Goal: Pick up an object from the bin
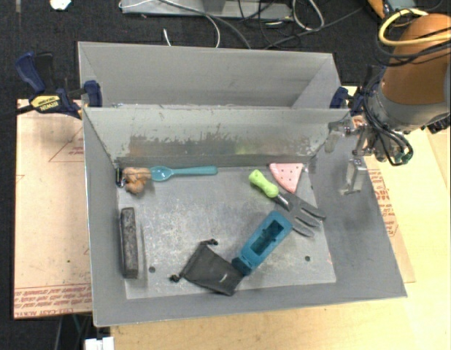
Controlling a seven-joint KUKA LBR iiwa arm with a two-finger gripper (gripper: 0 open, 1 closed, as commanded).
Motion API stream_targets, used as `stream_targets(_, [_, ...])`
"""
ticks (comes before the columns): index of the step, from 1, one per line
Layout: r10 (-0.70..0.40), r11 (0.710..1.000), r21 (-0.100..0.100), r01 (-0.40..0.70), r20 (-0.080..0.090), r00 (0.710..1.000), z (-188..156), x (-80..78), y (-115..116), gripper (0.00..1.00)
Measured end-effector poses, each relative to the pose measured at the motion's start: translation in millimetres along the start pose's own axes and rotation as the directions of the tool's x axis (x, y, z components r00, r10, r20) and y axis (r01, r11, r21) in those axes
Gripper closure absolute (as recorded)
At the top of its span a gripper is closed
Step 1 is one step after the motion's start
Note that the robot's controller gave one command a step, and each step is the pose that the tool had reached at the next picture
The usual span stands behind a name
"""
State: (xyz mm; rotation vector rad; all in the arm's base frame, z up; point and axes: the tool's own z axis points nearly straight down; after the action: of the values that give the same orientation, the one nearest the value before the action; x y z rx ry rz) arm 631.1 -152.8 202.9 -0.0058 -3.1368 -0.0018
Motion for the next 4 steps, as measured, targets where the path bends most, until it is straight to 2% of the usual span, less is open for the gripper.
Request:
stream_targets(1, [-0.002,1.0,0.001,0.002,0.006,1.0,-4,-1.3,0,0.0])
stream_targets(2, [-0.112,0.994,0.0,0.112,0.0,0.994,-48,-2.1,17,0.0])
stream_targets(3, [-0.135,0.991,0.004,0.135,0.017,0.991,-25,11.2,30,0.0])
stream_targets(4, [-0.196,0.981,0.004,0.196,0.016,0.98,10,65.4,90,0.0])
